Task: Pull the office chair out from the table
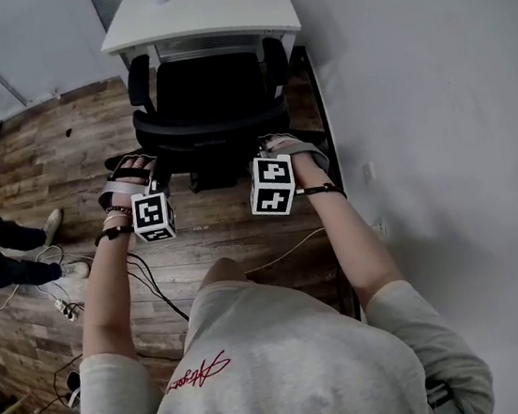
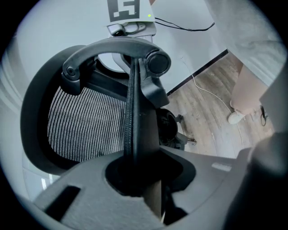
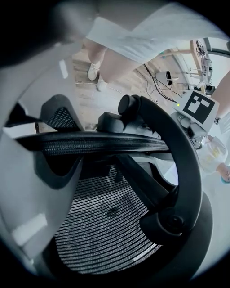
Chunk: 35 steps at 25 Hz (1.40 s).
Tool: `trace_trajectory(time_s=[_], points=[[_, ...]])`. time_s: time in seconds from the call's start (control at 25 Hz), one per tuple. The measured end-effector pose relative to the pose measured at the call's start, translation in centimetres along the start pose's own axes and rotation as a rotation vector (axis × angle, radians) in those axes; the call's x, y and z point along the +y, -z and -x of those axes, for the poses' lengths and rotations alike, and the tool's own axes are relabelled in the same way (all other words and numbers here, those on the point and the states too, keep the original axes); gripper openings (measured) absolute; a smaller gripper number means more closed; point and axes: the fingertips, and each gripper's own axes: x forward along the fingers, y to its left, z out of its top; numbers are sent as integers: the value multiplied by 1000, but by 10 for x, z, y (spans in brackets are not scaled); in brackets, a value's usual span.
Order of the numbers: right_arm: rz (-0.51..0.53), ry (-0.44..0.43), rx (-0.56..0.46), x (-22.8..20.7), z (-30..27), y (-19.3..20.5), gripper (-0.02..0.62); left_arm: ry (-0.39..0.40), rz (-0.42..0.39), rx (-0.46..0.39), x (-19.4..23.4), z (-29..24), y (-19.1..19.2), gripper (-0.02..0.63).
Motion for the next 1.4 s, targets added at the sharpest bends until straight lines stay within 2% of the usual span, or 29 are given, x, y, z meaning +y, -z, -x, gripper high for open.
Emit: trace_trajectory(time_s=[0.52,1.4], points=[[-15,0,12,12,4,-11,101,3,-5,-12,-11,9,7,67],[-42,7,32,61,28,-32,101,1,-28,-47,-44,51,4,67]])
